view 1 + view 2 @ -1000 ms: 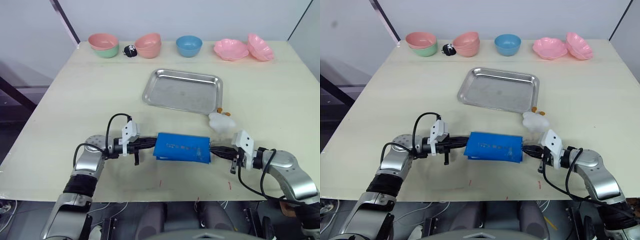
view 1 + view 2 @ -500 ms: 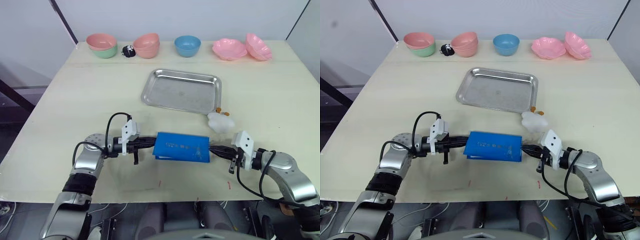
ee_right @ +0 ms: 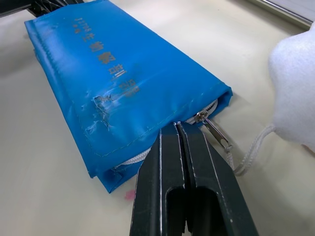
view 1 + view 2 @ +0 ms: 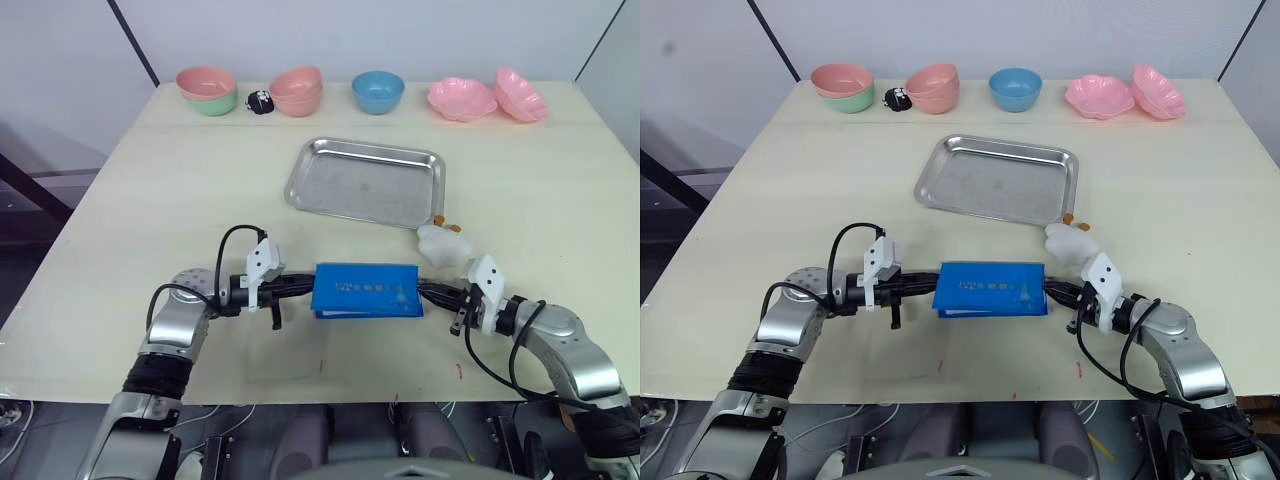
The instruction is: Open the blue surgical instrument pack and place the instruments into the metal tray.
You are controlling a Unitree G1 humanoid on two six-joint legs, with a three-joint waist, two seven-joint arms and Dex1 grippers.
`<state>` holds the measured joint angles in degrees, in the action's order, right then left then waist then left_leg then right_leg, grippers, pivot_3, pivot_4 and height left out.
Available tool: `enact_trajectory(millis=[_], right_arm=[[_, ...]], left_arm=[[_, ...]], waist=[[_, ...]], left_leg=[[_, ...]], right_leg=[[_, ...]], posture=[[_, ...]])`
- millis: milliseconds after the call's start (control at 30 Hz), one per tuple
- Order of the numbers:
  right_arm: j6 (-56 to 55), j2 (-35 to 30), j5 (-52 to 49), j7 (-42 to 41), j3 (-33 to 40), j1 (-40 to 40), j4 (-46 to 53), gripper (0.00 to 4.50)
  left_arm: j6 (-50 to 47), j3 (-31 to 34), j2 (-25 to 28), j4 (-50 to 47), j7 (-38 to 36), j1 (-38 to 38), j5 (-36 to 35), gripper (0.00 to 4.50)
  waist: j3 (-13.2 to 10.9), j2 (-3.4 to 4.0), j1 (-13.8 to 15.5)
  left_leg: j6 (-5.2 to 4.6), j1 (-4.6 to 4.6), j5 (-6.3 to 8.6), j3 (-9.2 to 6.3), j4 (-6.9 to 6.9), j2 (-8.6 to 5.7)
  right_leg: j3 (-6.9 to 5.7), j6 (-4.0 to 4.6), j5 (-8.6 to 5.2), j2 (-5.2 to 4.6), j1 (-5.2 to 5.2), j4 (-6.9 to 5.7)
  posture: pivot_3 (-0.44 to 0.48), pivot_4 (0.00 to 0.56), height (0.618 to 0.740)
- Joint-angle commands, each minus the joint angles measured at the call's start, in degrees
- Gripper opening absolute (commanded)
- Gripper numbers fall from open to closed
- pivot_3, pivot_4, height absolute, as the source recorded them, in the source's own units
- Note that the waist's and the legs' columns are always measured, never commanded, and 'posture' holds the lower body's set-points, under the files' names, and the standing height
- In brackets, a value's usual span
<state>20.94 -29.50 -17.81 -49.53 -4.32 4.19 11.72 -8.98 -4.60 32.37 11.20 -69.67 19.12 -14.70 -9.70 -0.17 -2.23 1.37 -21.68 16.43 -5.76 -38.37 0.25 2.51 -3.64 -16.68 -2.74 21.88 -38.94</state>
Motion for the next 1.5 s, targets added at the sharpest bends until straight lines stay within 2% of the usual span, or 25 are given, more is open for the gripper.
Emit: enact_trajectory(millis=[33, 500, 800, 933, 967, 1033, 1100, 1167, 1200, 1267, 1300, 1500], right_arm=[[0.1, 0.5, -2.8, -1.9, -1.0, 0.2, 4.0, 0.00], [-2.3, -2.6, -3.5, -3.2, 4.7, -0.4, 2.3, 0.00], [-5.2, -7.7, -8.3, -10.1, 9.9, -4.5, 4.6, 0.00], [-10.4, -8.6, -6.8, -12.5, 8.7, -5.2, 6.3, 1.08], [-11.5, -8.8, -6.3, -12.9, 8.3, -5.2, 6.5, 1.70], [-16.2, -9.0, -2.9, -13.5, 6.2, -5.0, 6.4, 2.60], [-20.8, -8.6, -0.2, -13.6, 4.6, -4.9, 5.5, 3.54], [-25.0, -7.4, 2.1, -12.7, 3.2, -3.6, 3.8, 4.50], [-26.4, -7.1, 2.9, -12.4, 2.6, -3.1, 3.1, 4.50], [-31.8, -6.6, 7.5, -11.4, 0.4, -1.2, -0.2, 4.50], [-33.2, -6.5, 8.2, -11.8, -0.5, -0.6, -1.3, 4.50], [-44.2, -5.8, 12.7, -11.8, -4.2, 3.8, -9.7, 4.50]], left_arm=[[-1.0, -1.1, -1.5, -3.8, 1.0, 2.2, -0.9, 0.05], [-5.3, 0.0, 2.2, -6.3, -0.8, 0.9, -2.3, 0.05], [3.2, 5.1, 6.5, -0.6, -3.4, -1.8, -3.0, 0.05], [7.4, 8.0, 8.3, 1.7, -6.8, -1.1, -5.1, 0.00], [8.1, 8.4, 8.7, 1.8, -7.8, -1.0, -5.8, 0.26], [8.7, 8.7, 10.5, -1.0, -11.1, -1.9, -7.3, 0.87], [6.9, 8.7, 11.6, -4.5, -13.1, -2.5, -9.6, 1.72], [5.5, 8.0, 12.1, -7.7, -15.4, -2.0, -12.0, 2.99], [5.2, 7.7, 12.3, -8.6, -16.2, -1.8, -12.5, 3.29], [4.0, 7.0, 12.6, -9.8, -18.4, -1.0, -14.0, 4.26], [3.9, 6.7, 12.7, -10.0, -19.6, -0.8, -14.5, 4.45], [5.0, 4.4, 15.7, -10.0, -22.8, -0.6, -18.5, 4.45]], waist=[[0.0, -0.01, 0.0], [0.0, -0.01, 0.0], [0.0, -0.02, 0.0], [0.0, -0.01, 0.0], [-0.1, -0.02, 0.0], [-0.1, -0.03, 0.0], [-0.1, -0.03, -0.1], [-0.1, -0.03, 0.0], [-0.1, -0.04, 0.0], [-0.1, -0.04, -0.1], [-0.1, -0.04, -0.1], [-0.1, -0.04, -0.3]], left_leg=[[0.00, -0.01, 0.00, -0.01, 0.00, 0.00], [0.00, -0.03, 0.00, -0.02, 0.01, 0.00], [0.00, -0.03, 0.00, -0.01, 0.02, 0.00], [0.00, -0.03, 0.00, -0.03, 0.03, 0.03], [0.00, -0.03, 0.00, -0.01, 0.02, 0.02], [0.00, -0.03, 0.00, 0.00, 0.02, 0.02], [0.00, -0.03, 0.00, -0.01, 0.02, 0.02], [0.00, -0.04, 0.00, 0.00, 0.03, 0.02], [0.00, -0.05, 0.00, 0.00, 0.02, 0.01], [0.00, -0.03, 0.00, 0.04, 0.01, 0.01], [0.00, -0.01, 0.00, 0.05, 0.01, 0.01], [0.00, -0.01, 0.00, 0.05, 0.03, 0.07]], right_leg=[[-0.01, 0.00, 0.00, 0.00, 0.00, 0.00], [-0.02, 0.00, 0.00, 0.00, 0.01, 0.03], [-0.02, 0.01, -0.01, 0.00, 0.01, 0.06], [-0.04, 0.00, -0.01, 0.01, 0.01, 0.05], [-0.03, 0.00, 0.00, 0.00, 0.01, 0.05], [-0.03, 0.00, 0.00, 0.00, 0.01, 0.05], [-0.03, 0.00, -0.01, 0.00, 0.01, 0.05], [-0.03, 0.00, -0.01, -0.01, 0.01, 0.06], [-0.03, 0.00, -0.01, -0.01, 0.01, 0.06], [0.00, 0.00, -0.01, -0.01, 0.01, 0.05], [0.00, 0.00, -0.01, 0.00, 0.01, 0.04], [0.00, 0.01, -0.01, 0.05, 0.03, 0.05]], posture=[[0.000, 0.150, 0.740], [0.000, 0.150, 0.740], [0.000, 0.150, 0.740], [0.000, 0.150, 0.740], [0.000, 0.150, 0.740], [0.000, 0.150, 0.740], [0.000, 0.150, 0.740], [0.000, 0.150, 0.740], [0.000, 0.150, 0.740], [0.000, 0.150, 0.740], [0.000, 0.150, 0.740], [0.000, 0.150, 0.740]])
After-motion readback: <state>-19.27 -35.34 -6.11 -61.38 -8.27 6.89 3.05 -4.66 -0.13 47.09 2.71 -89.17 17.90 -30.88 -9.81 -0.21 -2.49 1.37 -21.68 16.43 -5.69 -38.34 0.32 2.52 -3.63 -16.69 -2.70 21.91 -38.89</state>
